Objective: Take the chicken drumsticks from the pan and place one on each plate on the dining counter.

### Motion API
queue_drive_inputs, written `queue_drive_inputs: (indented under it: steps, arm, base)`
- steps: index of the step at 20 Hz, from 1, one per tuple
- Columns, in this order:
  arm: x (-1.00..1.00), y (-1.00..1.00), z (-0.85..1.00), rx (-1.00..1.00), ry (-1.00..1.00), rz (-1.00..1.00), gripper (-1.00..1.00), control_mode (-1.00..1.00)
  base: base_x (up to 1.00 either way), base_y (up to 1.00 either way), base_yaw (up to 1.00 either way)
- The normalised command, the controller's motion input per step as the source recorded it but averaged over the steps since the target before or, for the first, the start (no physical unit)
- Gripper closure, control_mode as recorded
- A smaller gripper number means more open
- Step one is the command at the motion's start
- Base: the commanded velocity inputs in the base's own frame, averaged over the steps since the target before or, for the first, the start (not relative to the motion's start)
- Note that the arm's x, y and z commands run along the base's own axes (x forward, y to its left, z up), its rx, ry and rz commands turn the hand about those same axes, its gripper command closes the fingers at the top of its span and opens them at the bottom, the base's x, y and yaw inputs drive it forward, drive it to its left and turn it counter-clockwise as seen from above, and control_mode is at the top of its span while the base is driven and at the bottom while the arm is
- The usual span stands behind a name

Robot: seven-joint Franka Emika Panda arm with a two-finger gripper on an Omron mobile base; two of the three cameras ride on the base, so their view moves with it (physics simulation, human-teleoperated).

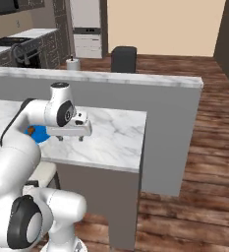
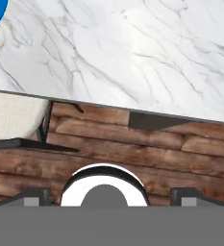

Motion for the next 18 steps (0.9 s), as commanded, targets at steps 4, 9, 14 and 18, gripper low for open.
queue_drive_inputs:
  steps: [4,9,14,18]
  arm:
    - [0.00,0.00,0.00,0.00,0.00,0.00,-1.00,1.00]
    - [0.00,0.00,0.00,0.00,0.00,0.00,-1.00,1.00]
    - [0.00,0.00,0.00,0.00,0.00,0.00,-1.00,1.00]
    - [0.00,0.00,0.00,0.00,0.00,0.00,-1.00,1.00]
  base:
    - [0.08,-1.00,-0.02]
    - [0.19,-1.00,0.00]
    - [0.24,-1.00,0.00]
    - [0.30,-1.00,0.00]
